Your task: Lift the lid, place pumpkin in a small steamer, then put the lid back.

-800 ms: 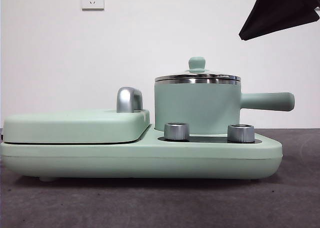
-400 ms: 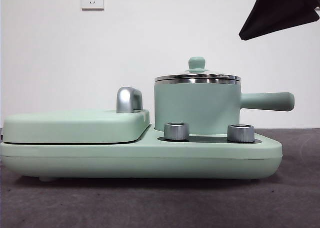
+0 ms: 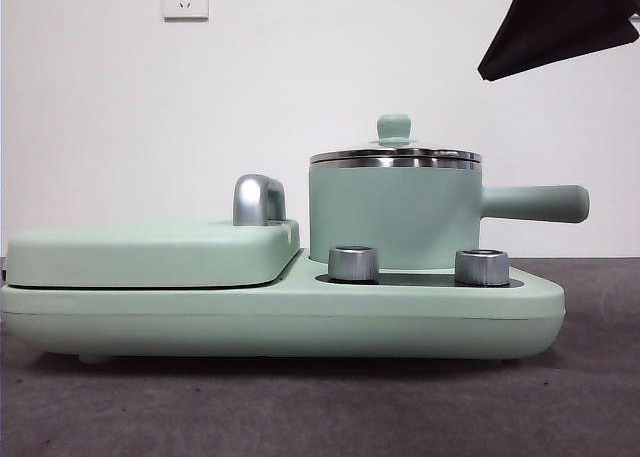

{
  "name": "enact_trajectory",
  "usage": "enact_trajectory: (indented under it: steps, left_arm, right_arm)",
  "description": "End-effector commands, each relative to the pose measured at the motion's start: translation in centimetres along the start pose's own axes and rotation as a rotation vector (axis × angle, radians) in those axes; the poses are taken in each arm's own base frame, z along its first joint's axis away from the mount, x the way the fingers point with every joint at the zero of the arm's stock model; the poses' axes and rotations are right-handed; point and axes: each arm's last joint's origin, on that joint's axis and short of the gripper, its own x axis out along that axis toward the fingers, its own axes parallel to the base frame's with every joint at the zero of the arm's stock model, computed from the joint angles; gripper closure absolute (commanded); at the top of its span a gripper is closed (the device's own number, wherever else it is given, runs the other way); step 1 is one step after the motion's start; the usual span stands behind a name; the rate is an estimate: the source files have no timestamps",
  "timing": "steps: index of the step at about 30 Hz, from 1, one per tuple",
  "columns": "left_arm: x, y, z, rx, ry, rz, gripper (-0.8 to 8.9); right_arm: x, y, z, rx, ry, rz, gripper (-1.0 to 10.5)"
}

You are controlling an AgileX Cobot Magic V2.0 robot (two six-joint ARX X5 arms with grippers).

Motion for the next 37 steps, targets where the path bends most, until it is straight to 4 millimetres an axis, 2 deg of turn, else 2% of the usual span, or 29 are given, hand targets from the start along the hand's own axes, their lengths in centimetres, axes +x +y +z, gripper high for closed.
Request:
enact_trajectory:
  steps: [1, 4, 8, 12, 20, 27, 37]
  left_arm:
    - [0.2, 0.1, -0.5, 0.009, 0.006, 0.004, 8.07]
    - [0.2, 0.1, -0.5, 0.010, 0.006, 0.004, 8.07]
    - [0.2, 0.1, -0.5, 0.009, 0.006, 0.004, 8.07]
    - [0.2, 0.1, -0.5, 0.009, 0.006, 0.004, 8.07]
    - [0.2, 0.1, -0.5, 0.009, 0.006, 0.004, 8.07]
    - [0.2, 0.1, -0.5, 0.010, 0.006, 0.004, 8.07]
    - [0.2, 0.1, -0.5, 0.010, 0.005, 0.004, 8.07]
  right_arm:
    - [0.1, 0.1, 0.1, -0.013, -0.006, 0.007, 9.3]
    - [-0.9, 0.0, 0.0, -0.091, -0.028, -0.042, 9.3]
    - [-2.7, -0.9, -1.2, -0.114, -0.141, -0.115, 9.3]
    - [-4.0, -2.0, -4.1, -0.108, -0.267, -0.211, 9.3]
    - [-4.8, -3.1, -10.9, -0.085, -0.355, -0.356, 9.3]
    - [-4.5, -3.7, -14.5, -0.081, -0.432, -0.466, 9.3]
    - [-4.5, -3.9, -14.9, -0.032, -0.435, -0.474, 9.3]
